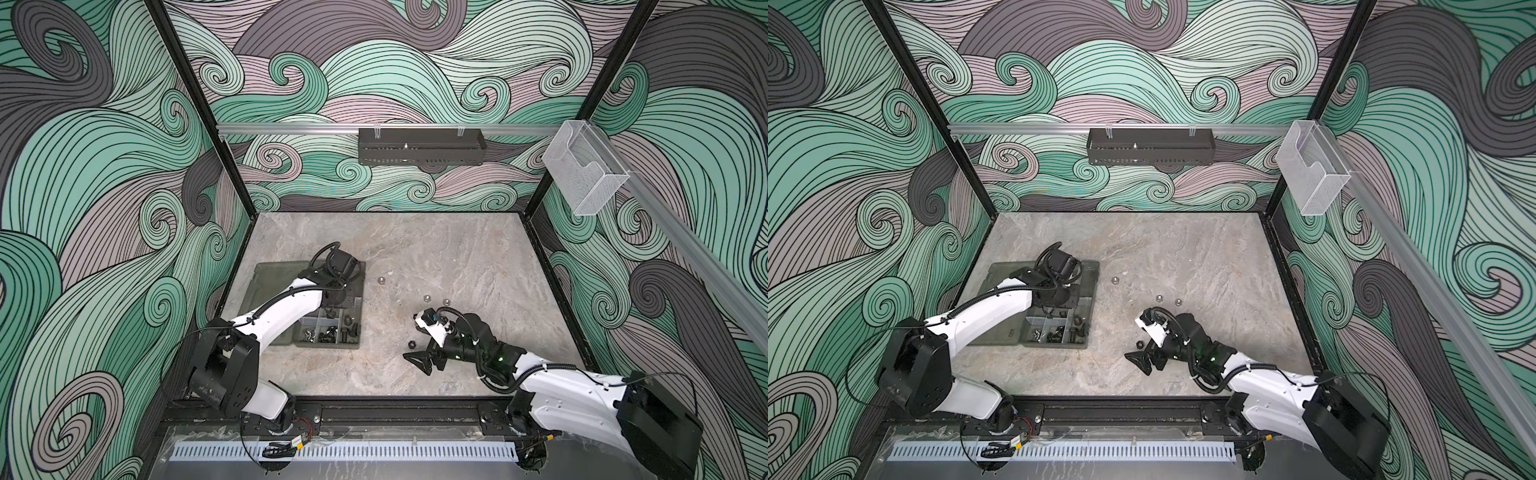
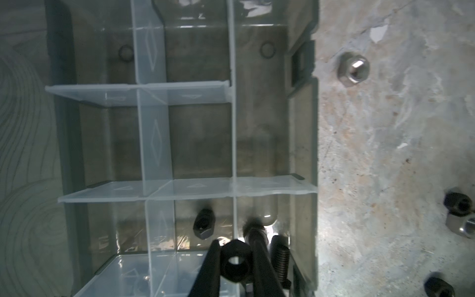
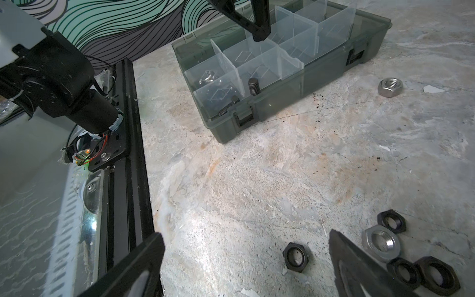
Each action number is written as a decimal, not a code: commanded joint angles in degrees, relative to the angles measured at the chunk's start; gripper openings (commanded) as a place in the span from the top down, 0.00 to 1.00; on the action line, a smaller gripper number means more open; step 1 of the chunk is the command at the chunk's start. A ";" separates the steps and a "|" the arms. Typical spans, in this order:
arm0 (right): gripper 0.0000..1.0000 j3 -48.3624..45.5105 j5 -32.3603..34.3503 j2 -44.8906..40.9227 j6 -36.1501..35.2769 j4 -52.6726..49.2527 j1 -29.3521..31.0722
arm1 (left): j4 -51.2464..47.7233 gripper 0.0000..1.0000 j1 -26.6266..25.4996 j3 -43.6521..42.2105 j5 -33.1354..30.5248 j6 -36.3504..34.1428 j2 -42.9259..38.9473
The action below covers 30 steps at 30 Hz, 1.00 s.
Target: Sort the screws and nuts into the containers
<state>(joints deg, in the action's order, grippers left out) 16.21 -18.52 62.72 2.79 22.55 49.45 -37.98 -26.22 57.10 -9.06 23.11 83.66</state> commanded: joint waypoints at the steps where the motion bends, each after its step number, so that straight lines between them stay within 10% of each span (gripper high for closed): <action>1: 0.01 -0.03 3.43 1.46 -1.62 5.56 1.20 | -2.87 0.81 1.45 -0.50 -1.13 2.07 -0.81; 30: 0.01 0.67 5.74 5.79 -5.60 7.43 5.84 | -1.83 0.76 2.12 -1.80 -4.65 3.64 6.34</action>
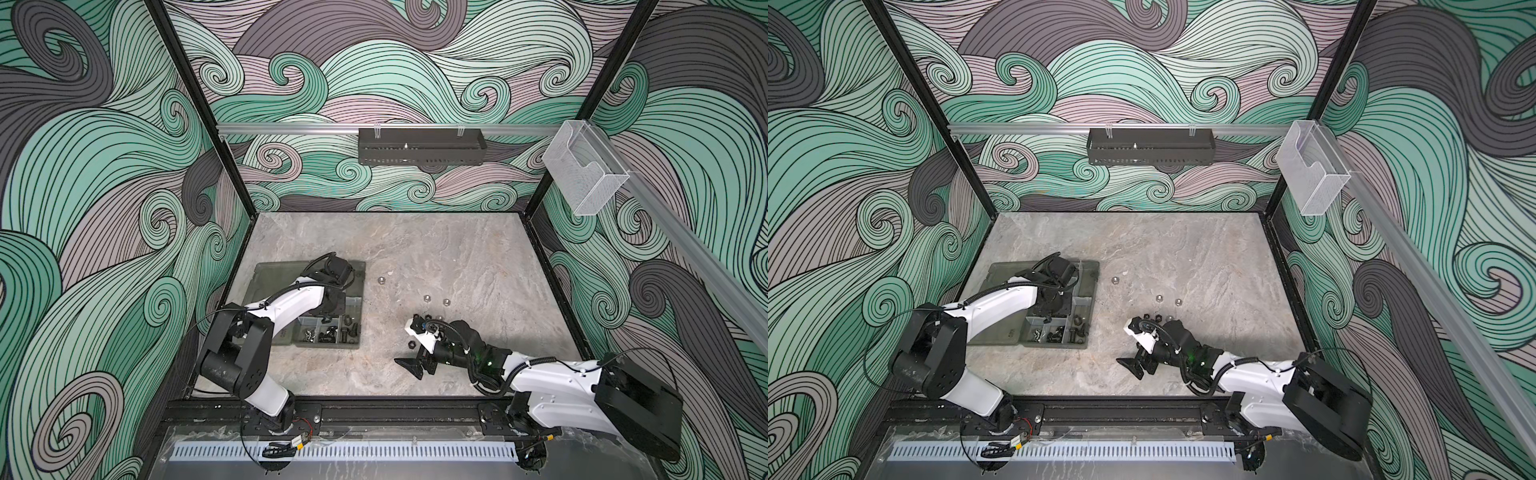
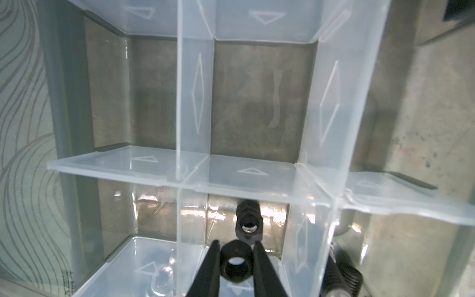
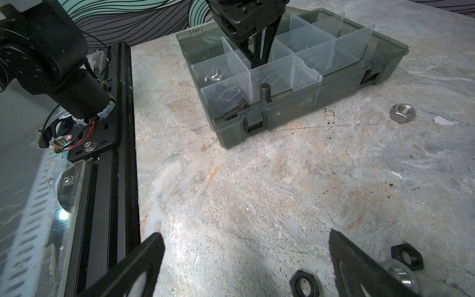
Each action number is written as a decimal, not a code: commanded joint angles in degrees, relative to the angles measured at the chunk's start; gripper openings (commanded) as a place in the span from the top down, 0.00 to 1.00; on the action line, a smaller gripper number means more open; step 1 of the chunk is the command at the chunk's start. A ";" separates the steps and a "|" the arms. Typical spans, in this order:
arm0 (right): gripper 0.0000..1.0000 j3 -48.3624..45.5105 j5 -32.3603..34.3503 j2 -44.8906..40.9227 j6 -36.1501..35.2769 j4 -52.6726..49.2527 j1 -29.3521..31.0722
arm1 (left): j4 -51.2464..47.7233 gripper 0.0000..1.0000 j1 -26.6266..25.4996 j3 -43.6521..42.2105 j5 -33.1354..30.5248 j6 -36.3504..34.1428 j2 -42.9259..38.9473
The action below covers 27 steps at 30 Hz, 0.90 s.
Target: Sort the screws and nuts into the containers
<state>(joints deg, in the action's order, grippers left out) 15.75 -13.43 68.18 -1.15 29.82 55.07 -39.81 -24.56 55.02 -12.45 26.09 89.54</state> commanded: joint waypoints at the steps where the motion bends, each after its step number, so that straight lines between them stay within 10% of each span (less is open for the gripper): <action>1: 0.01 1.21 0.56 0.37 -1.67 0.05 0.25 | -0.01 0.75 0.41 0.34 -1.28 0.64 0.47; 27: 0.01 2.93 2.05 0.31 -2.78 -3.81 0.39 | -2.25 0.71 0.36 1.68 1.20 -0.76 -6.07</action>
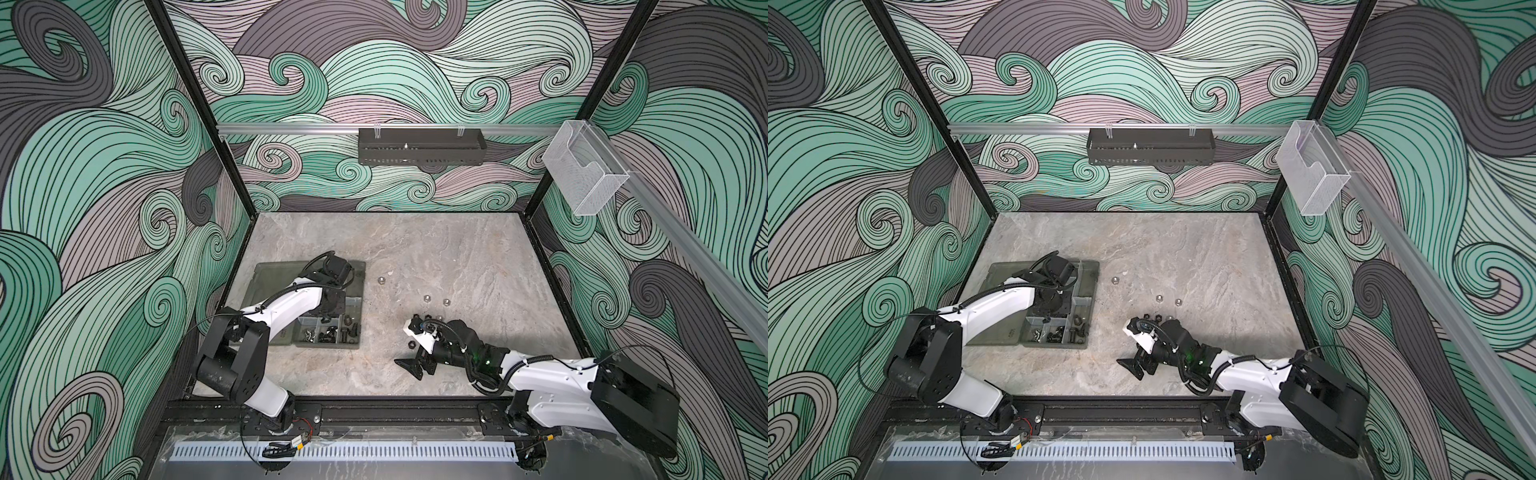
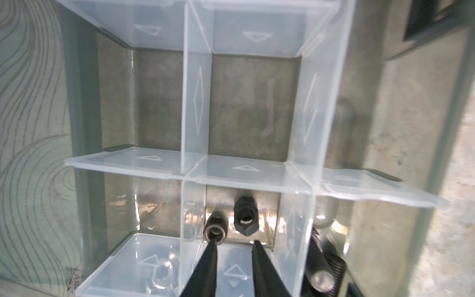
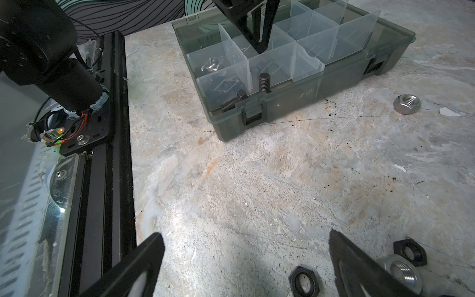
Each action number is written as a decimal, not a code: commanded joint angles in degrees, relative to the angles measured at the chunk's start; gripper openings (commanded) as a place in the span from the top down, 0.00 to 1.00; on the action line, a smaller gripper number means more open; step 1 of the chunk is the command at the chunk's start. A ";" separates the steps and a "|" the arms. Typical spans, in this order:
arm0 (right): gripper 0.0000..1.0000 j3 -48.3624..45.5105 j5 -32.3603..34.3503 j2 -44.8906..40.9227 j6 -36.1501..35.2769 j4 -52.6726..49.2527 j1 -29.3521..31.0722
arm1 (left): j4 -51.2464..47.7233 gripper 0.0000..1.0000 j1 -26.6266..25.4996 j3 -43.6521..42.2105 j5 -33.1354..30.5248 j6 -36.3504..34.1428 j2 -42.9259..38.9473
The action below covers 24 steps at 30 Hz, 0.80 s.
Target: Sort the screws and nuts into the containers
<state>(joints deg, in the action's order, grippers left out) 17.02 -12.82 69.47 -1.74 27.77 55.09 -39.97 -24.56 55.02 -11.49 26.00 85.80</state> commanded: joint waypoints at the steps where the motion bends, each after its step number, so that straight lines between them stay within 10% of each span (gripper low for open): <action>1: 0.01 1.47 1.99 -1.68 -2.45 -2.13 0.37 | -2.22 0.71 0.37 2.07 0.15 -0.92 -2.64; 14: 0.01 -0.01 8.75 -9.18 -3.09 -6.91 -0.17 | -0.84 0.71 -3.57 3.70 4.29 -0.87 -7.08; 24: 0.01 -1.98 3.41 -16.11 3.74 -11.57 -11.28 | 7.75 0.71 -15.98 8.13 11.94 5.61 0.12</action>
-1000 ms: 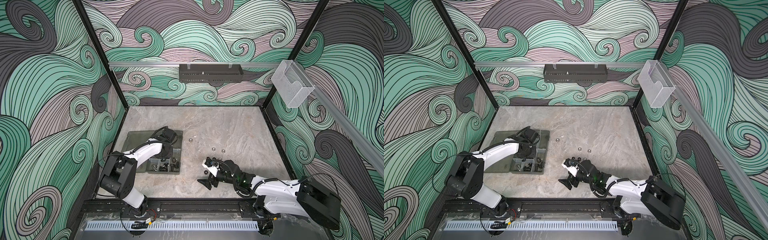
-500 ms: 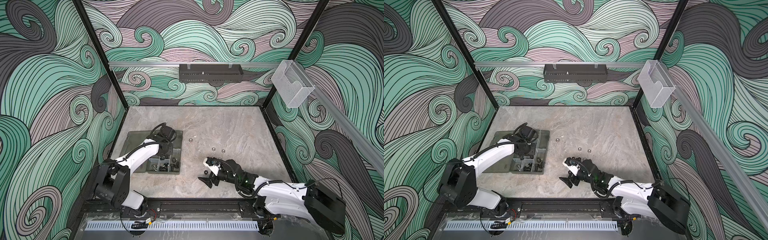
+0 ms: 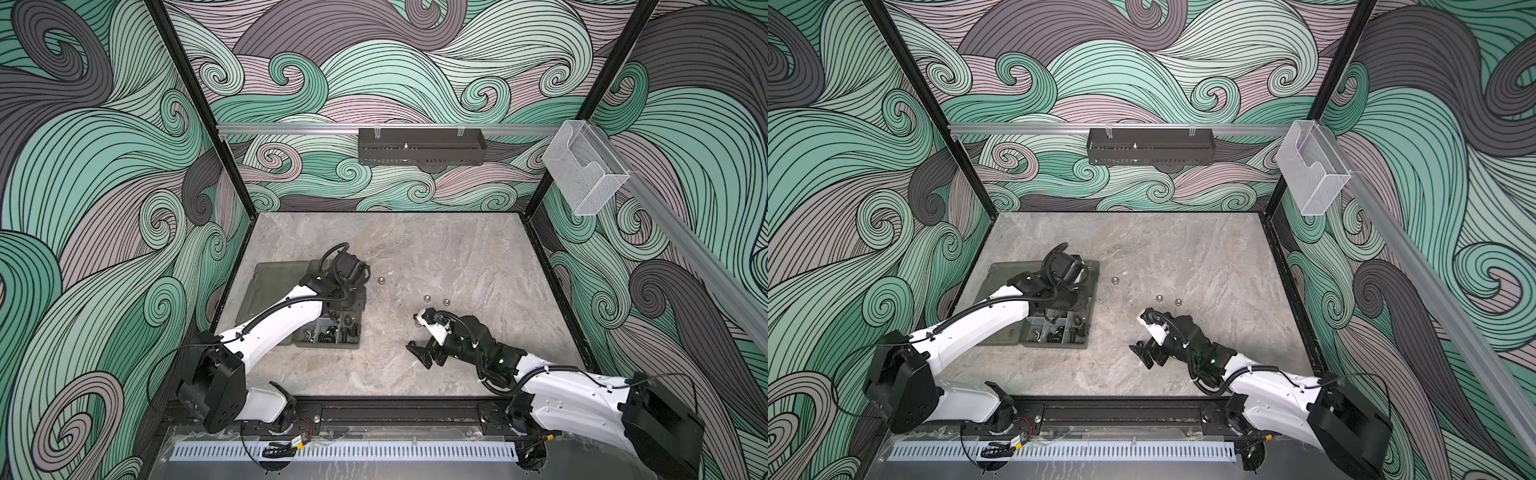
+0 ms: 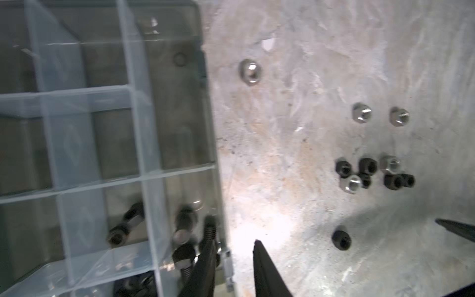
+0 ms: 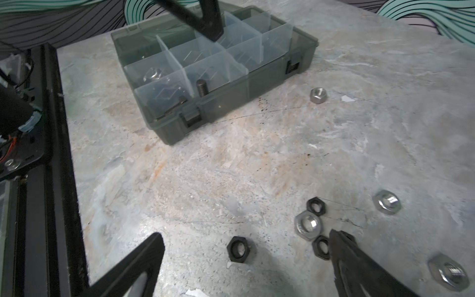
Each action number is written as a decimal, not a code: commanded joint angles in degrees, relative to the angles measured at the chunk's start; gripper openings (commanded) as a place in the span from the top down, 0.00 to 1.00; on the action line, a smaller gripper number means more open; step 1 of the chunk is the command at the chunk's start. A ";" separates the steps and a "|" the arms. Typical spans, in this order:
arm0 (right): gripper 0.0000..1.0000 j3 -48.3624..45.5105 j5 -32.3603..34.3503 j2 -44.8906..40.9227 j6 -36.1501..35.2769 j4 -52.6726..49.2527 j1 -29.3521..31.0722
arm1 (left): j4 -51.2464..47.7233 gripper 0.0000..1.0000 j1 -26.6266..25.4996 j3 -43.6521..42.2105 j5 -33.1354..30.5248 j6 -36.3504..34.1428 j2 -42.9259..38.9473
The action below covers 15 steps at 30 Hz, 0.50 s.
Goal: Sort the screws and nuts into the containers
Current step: 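Move the left gripper back to the pile and grasp another black hex nut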
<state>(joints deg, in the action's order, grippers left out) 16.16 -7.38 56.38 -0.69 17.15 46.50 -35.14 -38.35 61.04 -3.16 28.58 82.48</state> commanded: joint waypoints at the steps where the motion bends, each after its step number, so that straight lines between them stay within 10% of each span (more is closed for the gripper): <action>1: 0.01 -1.67 -2.13 -3.91 4.00 -1.10 -4.16 | 3.66 0.70 -3.10 2.35 5.00 3.42 4.71; 15: 0.01 -0.27 -11.79 1.10 11.85 -0.49 -15.38 | 4.17 0.66 -10.68 19.19 6.90 2.86 28.77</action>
<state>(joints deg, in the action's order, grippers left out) 15.16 -15.81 58.96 10.26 15.49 31.46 -31.22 -48.29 77.12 3.33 30.57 109.40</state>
